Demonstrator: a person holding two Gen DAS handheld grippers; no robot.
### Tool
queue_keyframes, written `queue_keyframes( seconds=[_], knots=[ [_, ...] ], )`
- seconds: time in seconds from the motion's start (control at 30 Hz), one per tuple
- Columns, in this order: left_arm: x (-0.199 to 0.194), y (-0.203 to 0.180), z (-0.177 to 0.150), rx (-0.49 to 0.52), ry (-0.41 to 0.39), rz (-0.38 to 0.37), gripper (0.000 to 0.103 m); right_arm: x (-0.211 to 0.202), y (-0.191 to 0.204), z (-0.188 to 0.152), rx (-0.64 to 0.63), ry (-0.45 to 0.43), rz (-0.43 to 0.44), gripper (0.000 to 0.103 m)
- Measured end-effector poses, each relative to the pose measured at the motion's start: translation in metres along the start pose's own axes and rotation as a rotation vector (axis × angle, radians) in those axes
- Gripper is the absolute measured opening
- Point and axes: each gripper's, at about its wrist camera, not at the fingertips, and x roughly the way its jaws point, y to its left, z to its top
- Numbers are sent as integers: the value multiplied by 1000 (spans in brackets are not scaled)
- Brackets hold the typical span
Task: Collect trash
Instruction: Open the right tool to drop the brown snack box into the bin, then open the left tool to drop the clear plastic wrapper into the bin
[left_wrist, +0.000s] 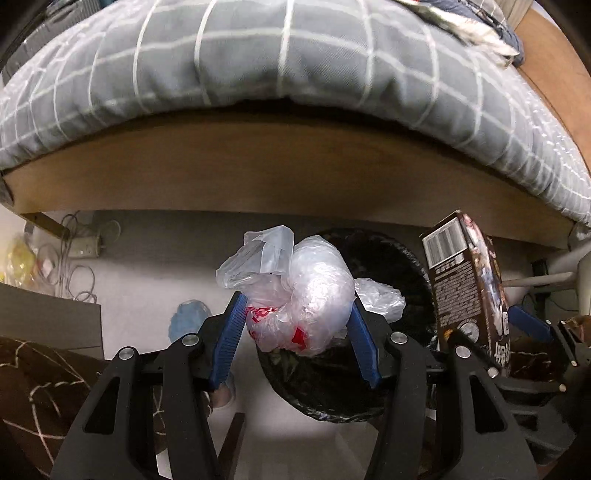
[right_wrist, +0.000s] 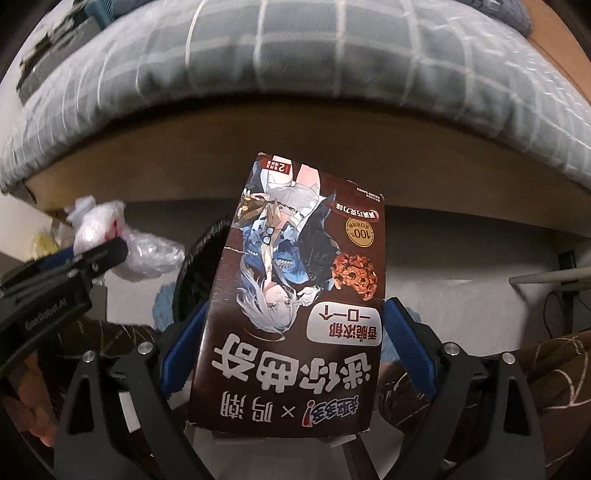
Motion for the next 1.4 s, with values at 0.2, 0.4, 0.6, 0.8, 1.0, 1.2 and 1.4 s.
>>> queue_keyframes(
  seconds=[0.2, 0.4, 0.6, 0.8, 1.0, 1.2, 1.4],
  knots=[
    [6, 11, 0, -20, 6, 13, 53, 16, 14, 4, -33, 30, 2, 89],
    [8, 21, -2, -35, 15, 41, 53, 28, 22, 5, -64, 55, 1, 90],
    [6, 21, 1, -35, 22, 37, 53, 30, 19, 9, -43, 47, 3, 95],
    [16, 22, -3, -23, 40, 38, 53, 28, 13, 8, -37, 50, 11, 95],
    [20, -1, -2, 22, 41, 15, 53, 6, -12, 12, -16, -9, -51, 95],
    [20, -37, 5, 68, 23, -1, 53, -20, -52, 8, 58, -56, -110, 95],
    [17, -72, 13, 117, 6, -31, 53, -42, -92, -1, 138, -106, -171, 95]
  ],
)
